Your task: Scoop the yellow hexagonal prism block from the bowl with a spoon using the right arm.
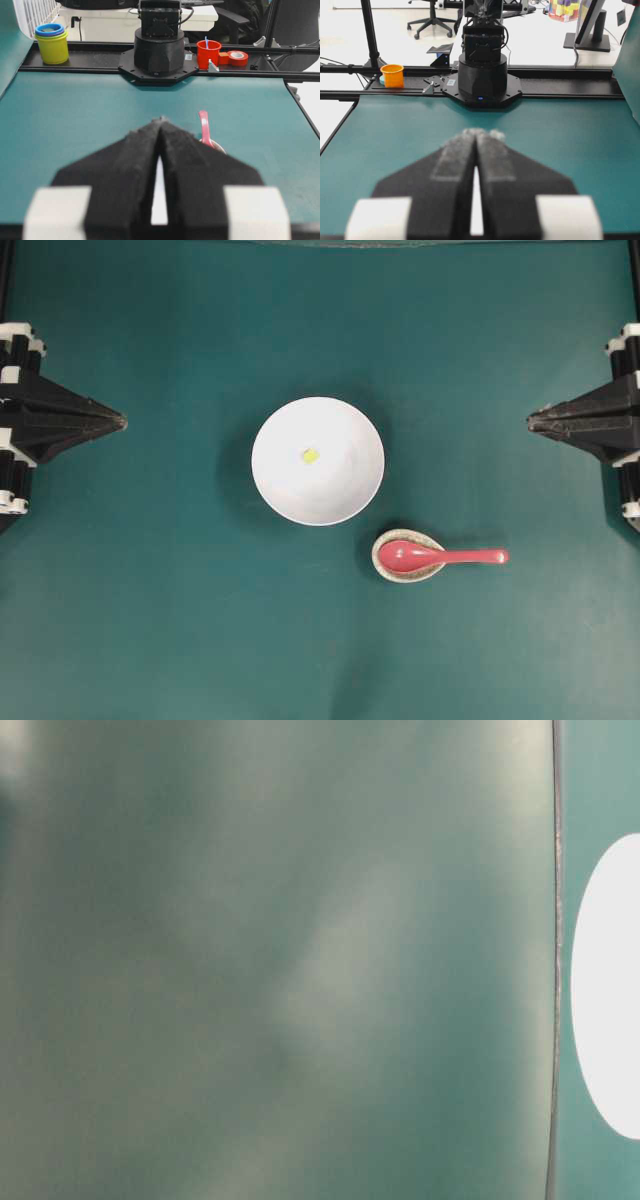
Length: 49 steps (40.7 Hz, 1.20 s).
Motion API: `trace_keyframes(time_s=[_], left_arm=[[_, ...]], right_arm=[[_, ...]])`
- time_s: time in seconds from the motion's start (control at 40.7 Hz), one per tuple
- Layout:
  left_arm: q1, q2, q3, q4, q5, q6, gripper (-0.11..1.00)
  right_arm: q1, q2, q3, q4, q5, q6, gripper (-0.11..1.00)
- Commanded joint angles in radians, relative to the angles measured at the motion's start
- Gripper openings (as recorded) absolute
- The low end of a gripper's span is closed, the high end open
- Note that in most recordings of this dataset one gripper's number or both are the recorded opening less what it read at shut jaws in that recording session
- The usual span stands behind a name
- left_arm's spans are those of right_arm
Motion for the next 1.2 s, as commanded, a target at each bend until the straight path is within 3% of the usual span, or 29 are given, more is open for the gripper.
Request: trace_keyframes(time_s=[0.0, 0.491, 0.614, 0.761, 0.884, 1.178], left_arm=[[0.000, 0.005, -0.037, 0.009, 0.023, -0.003, -0.01], [0.000, 0.008, -0.041, 0.009, 0.051, -0.003, 0.00], [0.000, 0.008, -0.041, 0.009, 0.051, -0.003, 0.00], [-0.002, 0.008, -0.041, 0.011, 0.051, -0.003, 0.00], [0.000, 0.008, -0.041, 0.011, 0.051, -0.003, 0.00], [0.000, 0.008, -0.040, 0.009, 0.051, -0.003, 0.00]], right_arm=[[0.000, 0.011, -0.017, 0.003, -0.002, 0.003, -0.01], [0.000, 0.012, -0.038, 0.009, 0.018, 0.009, 0.01], [-0.002, 0.012, -0.038, 0.014, 0.020, 0.009, 0.13], [-0.002, 0.014, -0.038, 0.012, 0.021, 0.009, 0.42], [-0.002, 0.018, -0.037, 0.014, 0.025, 0.009, 0.56], [0.000, 0.092, -0.020, 0.043, 0.034, 0.011, 0.60]])
